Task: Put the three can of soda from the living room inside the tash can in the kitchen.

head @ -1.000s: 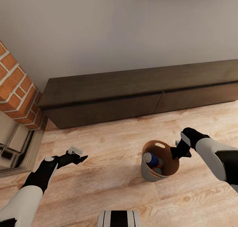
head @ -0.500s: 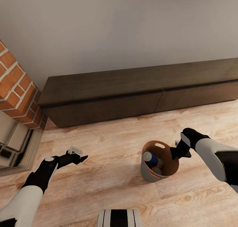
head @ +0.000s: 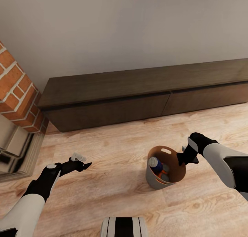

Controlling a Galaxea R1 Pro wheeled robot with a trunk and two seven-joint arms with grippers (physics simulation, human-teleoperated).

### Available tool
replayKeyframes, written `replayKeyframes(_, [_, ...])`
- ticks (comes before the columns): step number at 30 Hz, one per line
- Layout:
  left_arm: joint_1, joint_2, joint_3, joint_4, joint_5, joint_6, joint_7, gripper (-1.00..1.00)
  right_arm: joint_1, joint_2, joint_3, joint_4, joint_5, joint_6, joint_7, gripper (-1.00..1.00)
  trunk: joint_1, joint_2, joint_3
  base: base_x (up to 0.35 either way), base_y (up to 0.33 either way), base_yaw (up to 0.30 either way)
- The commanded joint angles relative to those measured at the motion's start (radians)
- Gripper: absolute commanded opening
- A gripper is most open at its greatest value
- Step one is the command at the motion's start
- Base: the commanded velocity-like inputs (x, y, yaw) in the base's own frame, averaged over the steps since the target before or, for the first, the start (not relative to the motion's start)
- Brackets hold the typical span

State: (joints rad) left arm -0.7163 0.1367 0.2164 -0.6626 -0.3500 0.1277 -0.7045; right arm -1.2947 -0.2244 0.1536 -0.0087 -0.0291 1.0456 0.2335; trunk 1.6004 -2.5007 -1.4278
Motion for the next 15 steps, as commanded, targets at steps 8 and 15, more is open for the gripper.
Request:
replayKeyframes(8, [0.011,0.0,-0.001,-0.005,0.0,0.0,0.0,1.0,0.011,0.002,-0.026,-0.003,-0.009,-0.006,-0.001,-1.0,0.001,0.0,-0.004,0.0,0.0,0.0])
replayKeyframes(15, [0.017,0.0,-0.002,-0.01,0.0,0.0,0.0,1.0,0.011,0.003,-0.026,-0.004,-0.009,-0.006,-0.002,-1.0,0.001,0.0,-0.004,0.0,0.0,0.0])
